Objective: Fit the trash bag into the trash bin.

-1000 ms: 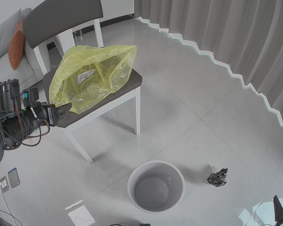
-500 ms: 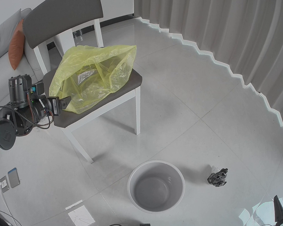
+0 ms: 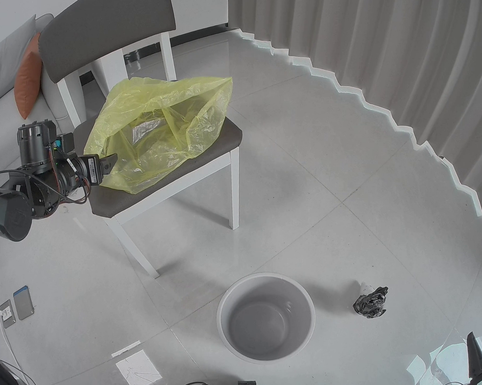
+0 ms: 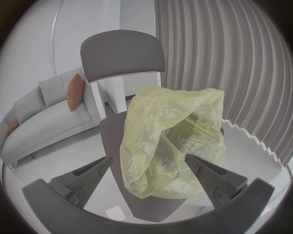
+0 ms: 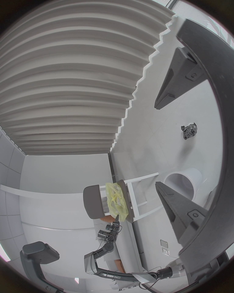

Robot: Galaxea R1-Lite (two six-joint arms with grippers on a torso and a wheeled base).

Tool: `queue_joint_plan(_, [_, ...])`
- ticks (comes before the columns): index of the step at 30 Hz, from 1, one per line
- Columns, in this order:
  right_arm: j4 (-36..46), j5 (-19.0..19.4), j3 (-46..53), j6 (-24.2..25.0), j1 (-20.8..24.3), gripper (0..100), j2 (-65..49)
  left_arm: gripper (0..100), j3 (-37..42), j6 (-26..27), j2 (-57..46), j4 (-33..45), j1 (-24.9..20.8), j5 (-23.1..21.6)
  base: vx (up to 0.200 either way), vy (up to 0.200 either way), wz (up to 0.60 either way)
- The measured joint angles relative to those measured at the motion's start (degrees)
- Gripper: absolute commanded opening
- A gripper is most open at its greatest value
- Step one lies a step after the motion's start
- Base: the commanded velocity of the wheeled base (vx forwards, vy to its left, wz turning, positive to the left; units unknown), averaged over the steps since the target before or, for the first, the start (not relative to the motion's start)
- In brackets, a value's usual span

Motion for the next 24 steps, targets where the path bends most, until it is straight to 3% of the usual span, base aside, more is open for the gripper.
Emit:
queue_joint_plan(19, [-0.1, 0.0, -0.7, 0.0, 0.0, 100, 0.0, 100, -5.2, -0.1, 7.4, -2.9, 0.7, -0.1, 0.000, 0.000, 0.00])
queue_joint_plan(20, [-0.1, 0.0, -0.8, 0.0, 0.0, 100, 0.0, 0, -5.2, -0.2, 7.5, -2.9, 0.9, -0.4, 0.000, 0.000, 0.00])
queue_joint_plan(24, [-0.1, -0.1, -0.9, 0.0, 0.0, 100, 0.0, 0, -5.3, -0.2, 7.9, -3.6, 1.7, -1.5, 0.000, 0.000, 0.00])
